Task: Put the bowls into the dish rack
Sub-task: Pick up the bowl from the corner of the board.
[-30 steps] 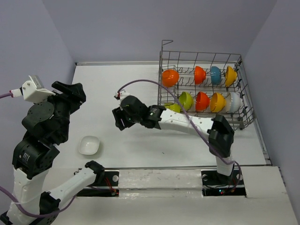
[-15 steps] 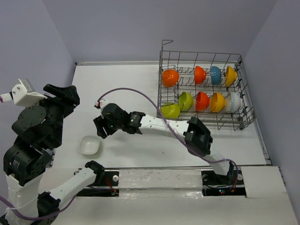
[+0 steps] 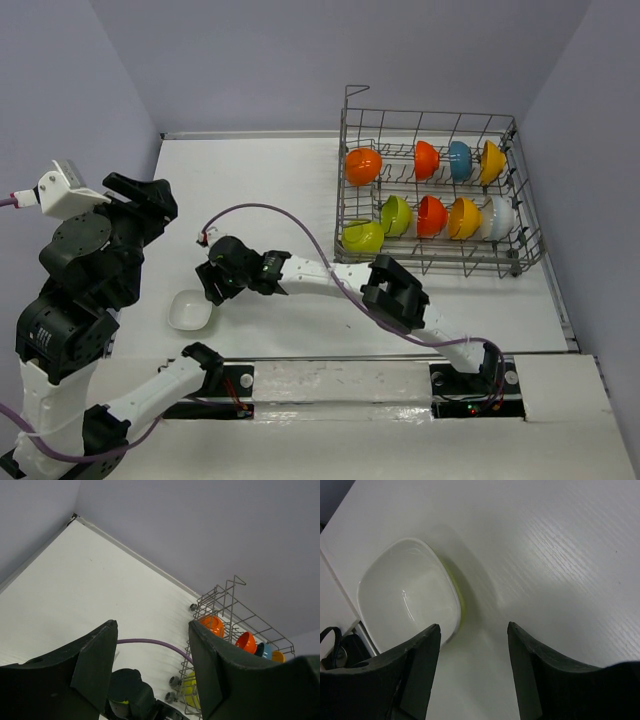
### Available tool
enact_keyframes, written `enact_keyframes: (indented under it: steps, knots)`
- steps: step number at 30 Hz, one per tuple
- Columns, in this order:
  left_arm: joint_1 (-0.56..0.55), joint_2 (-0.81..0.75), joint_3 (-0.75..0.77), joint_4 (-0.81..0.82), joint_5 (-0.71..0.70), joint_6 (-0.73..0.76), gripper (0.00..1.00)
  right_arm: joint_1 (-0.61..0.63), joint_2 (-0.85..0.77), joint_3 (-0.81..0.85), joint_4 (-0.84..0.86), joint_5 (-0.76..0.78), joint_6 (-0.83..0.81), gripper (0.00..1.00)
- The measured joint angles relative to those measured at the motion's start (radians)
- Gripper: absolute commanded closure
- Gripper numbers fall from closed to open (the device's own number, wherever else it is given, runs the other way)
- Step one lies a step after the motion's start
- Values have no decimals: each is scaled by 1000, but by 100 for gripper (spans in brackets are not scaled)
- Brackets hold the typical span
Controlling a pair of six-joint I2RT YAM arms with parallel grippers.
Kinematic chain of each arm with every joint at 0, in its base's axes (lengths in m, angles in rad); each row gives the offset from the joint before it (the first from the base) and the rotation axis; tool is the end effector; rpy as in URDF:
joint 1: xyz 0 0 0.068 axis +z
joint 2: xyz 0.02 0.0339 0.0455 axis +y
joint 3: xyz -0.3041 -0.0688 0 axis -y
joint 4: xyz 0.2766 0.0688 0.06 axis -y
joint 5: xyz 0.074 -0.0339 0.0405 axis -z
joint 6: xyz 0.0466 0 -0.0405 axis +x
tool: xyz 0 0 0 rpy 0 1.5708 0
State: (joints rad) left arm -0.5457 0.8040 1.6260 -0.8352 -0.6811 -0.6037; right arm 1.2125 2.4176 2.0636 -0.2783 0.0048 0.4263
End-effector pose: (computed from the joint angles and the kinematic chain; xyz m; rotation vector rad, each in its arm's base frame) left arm 0.0695 -0.0079 0.5745 -0.5691 1.4873 -0.3593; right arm 0.2195 0.5856 0.2041 -0.8996 2.1769 0.8688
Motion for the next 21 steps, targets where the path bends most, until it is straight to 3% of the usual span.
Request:
enact_keyframes:
  steps: [16, 21]
  knots:
    - [0, 0, 0, 0, 9, 0, 33, 8, 77, 119, 2, 6, 15, 41]
    - [0, -2, 0, 0, 13, 0, 33, 22, 115, 134, 1, 6, 16, 47]
